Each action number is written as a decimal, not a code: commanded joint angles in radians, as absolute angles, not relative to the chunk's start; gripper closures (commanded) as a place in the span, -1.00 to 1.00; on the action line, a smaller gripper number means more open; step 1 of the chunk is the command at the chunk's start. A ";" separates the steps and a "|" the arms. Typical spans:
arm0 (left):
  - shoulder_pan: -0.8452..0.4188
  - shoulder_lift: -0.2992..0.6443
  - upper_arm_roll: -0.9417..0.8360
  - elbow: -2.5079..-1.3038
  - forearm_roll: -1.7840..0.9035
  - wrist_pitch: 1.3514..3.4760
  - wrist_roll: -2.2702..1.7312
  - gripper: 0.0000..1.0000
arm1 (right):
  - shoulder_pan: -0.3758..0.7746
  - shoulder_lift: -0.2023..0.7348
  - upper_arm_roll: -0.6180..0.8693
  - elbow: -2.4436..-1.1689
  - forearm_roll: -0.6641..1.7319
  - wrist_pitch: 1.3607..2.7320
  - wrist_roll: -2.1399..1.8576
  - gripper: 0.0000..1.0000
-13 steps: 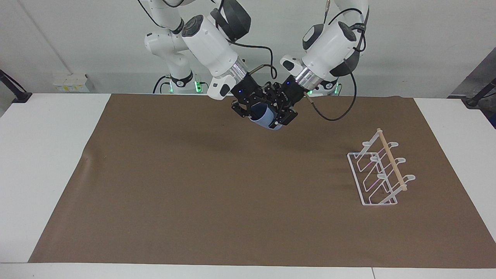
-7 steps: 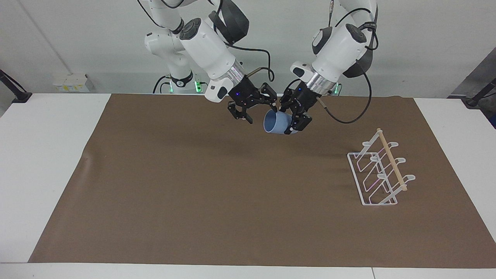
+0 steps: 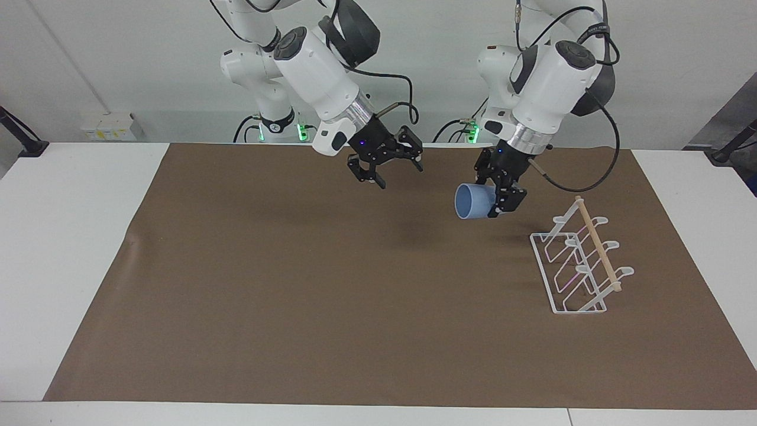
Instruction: Hang cup on cup holder
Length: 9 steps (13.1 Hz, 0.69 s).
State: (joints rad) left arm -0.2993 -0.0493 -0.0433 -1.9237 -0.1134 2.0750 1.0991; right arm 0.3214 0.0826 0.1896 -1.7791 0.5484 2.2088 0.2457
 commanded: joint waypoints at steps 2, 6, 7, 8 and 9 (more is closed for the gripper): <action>-0.218 -0.037 -0.054 -1.852 0.074 1.991 1.089 1.00 | 0.313 0.060 0.196 -1.809 0.470 2.229 0.219 -1.00; -0.233 -0.031 -0.054 -1.833 0.364 1.935 1.019 1.00 | 0.311 0.061 0.196 -1.807 0.235 2.230 0.218 -1.00; -0.244 -0.031 -0.058 -1.832 0.449 1.904 0.978 1.00 | 0.311 0.063 0.196 -1.807 0.227 2.230 0.216 -1.00; -0.261 -0.026 -0.058 -1.832 0.509 1.892 0.951 1.00 | 0.311 0.061 0.196 -1.807 0.222 2.229 0.216 -1.00; -0.273 0.003 -0.058 -1.830 0.556 1.881 0.950 1.00 | 0.311 0.061 0.195 -1.807 0.200 2.227 0.212 -1.00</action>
